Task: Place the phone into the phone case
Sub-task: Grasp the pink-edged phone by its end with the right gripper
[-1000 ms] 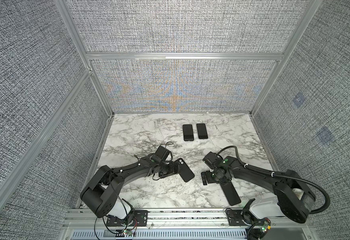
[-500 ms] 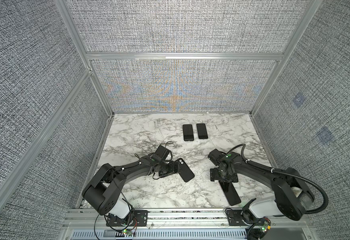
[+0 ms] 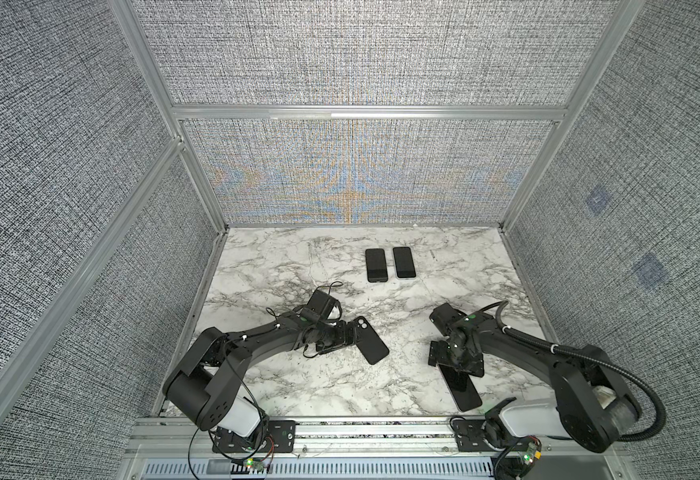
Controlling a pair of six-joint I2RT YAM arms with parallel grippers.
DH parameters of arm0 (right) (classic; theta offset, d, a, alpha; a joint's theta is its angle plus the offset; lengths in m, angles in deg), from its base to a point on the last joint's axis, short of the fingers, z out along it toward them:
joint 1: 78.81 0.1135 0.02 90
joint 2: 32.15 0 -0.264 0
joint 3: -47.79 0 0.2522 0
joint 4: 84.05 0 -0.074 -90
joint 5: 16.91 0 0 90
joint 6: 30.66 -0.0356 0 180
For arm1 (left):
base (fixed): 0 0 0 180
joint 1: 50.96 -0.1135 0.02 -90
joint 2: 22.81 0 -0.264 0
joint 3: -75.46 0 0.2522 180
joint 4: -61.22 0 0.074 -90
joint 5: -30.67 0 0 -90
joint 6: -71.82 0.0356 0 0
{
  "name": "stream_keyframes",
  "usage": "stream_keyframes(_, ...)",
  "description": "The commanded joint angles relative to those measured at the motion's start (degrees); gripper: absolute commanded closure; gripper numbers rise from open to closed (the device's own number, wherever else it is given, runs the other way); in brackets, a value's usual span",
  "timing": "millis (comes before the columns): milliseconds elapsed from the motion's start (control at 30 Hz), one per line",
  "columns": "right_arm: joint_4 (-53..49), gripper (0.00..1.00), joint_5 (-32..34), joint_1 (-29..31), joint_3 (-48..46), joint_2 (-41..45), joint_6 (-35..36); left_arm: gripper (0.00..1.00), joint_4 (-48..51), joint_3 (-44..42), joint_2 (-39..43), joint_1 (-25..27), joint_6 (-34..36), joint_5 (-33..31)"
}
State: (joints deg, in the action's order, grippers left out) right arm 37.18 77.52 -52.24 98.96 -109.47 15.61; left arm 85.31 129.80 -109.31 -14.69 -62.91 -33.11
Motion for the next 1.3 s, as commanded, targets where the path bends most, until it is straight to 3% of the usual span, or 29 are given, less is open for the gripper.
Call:
stream_keyframes(0, 2.5, 0.01, -0.4, -2.6, -2.5, 0.9, -0.7, 0.12, -0.4, 0.3, 0.1, -0.1, 0.8, 0.9)
stream_keyframes(300, 4.3, 0.01, -3.4, -5.8, -5.8, 5.0, -0.7, 0.12, -0.3, 0.1, 0.8, -0.1, 0.5, 0.8)
stream_keyframes(633, 3.8, 0.01, -6.0, -3.9, -9.1, 13.2, -0.6, 0.12, -0.8, 0.1, 1.2, -0.1, 0.3, 0.6)
stream_keyframes(1067, 5.1, 0.10, -6.8, 5.3, -5.3, 2.2, -2.9, 0.11, -3.8, -2.0, 2.0, -0.1, 0.2, 0.7)
stream_keyframes(1267, 6.9, 0.15, -7.2, 6.7, -3.8, -1.0, -2.3, 0.11, -4.0, -2.1, 2.5, -1.2, 0.8, 1.5)
